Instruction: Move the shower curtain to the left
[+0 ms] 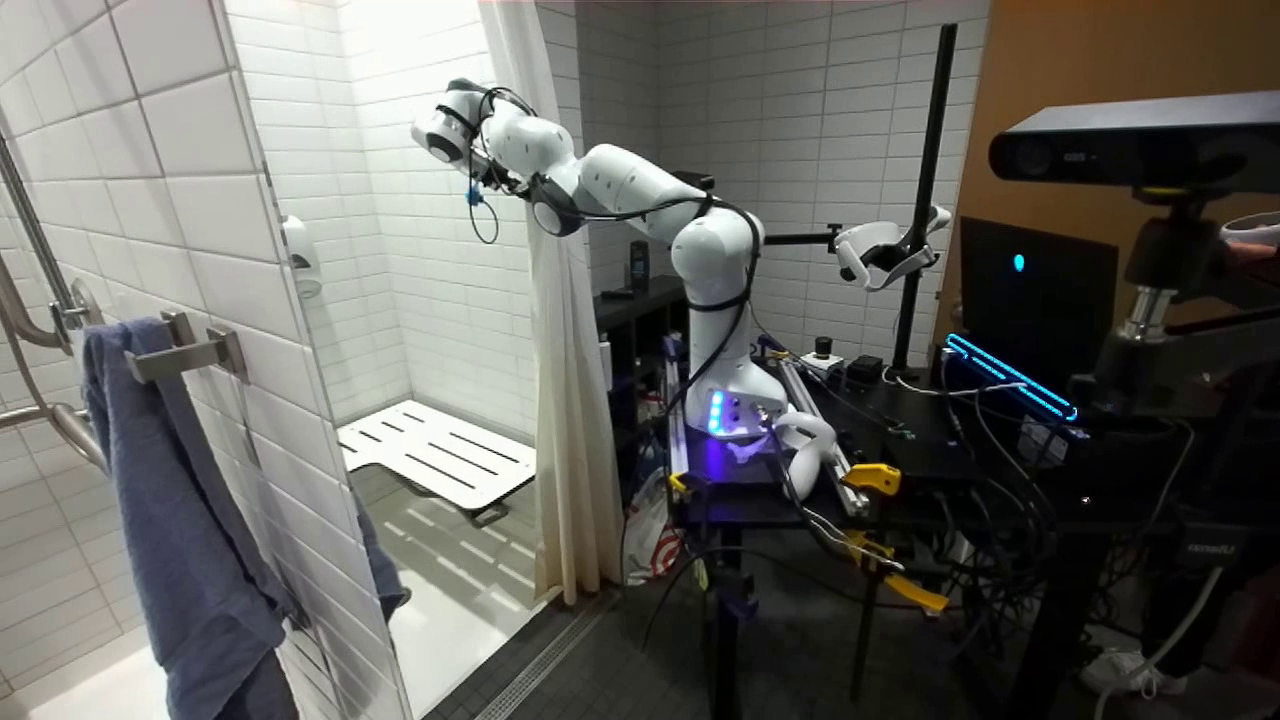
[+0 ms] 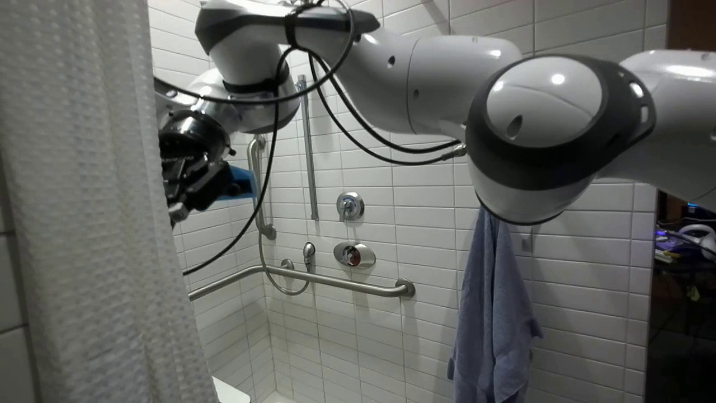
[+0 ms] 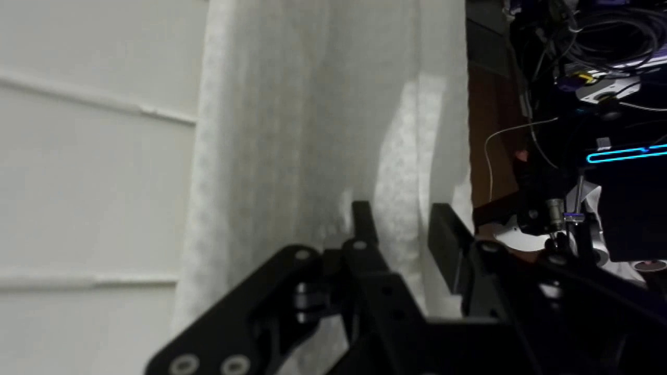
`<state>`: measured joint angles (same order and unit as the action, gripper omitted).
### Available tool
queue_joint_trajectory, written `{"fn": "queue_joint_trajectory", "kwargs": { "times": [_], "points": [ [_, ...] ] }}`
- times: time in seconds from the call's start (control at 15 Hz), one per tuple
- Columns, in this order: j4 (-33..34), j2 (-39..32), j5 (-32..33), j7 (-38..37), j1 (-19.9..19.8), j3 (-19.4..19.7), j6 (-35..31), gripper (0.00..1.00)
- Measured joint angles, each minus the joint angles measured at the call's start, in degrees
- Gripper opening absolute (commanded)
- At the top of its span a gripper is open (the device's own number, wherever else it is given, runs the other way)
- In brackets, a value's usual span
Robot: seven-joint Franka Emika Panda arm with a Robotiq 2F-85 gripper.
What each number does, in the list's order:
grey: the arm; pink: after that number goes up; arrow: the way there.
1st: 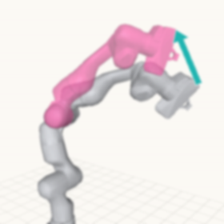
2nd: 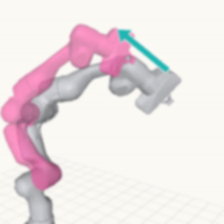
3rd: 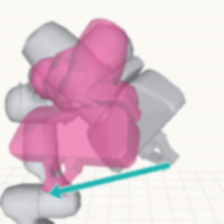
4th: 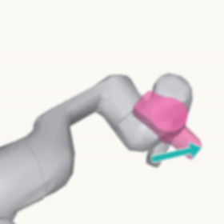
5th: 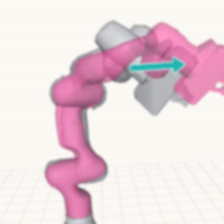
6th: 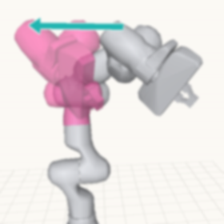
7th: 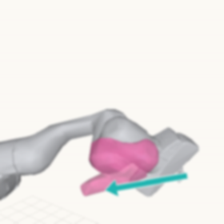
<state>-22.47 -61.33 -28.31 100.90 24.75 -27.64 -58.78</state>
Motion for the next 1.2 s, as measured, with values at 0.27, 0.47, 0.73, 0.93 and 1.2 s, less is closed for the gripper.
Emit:
{"fn": "queue_joint_trajectory", "kwargs": {
  "times": [0.27,0.47,0.73,0.93,1.2],
  "points": [
    [0.4,-2.6,3.2,-0.6,0.2,2.2,1.4,0.92],
    [0.2,-2.9,6.1,-1.4,0.2,4.0,0.8,1.0],
    [0.3,-2.5,9.9,-2.4,0.1,6.5,-3.3,1.0],
    [0.3,-1.4,12.9,-4.2,0.2,8.7,-6.5,1.0],
    [0.3,1.2,16.8,-9.5,0.2,11.7,-8.6,1.0]
  ]
}}
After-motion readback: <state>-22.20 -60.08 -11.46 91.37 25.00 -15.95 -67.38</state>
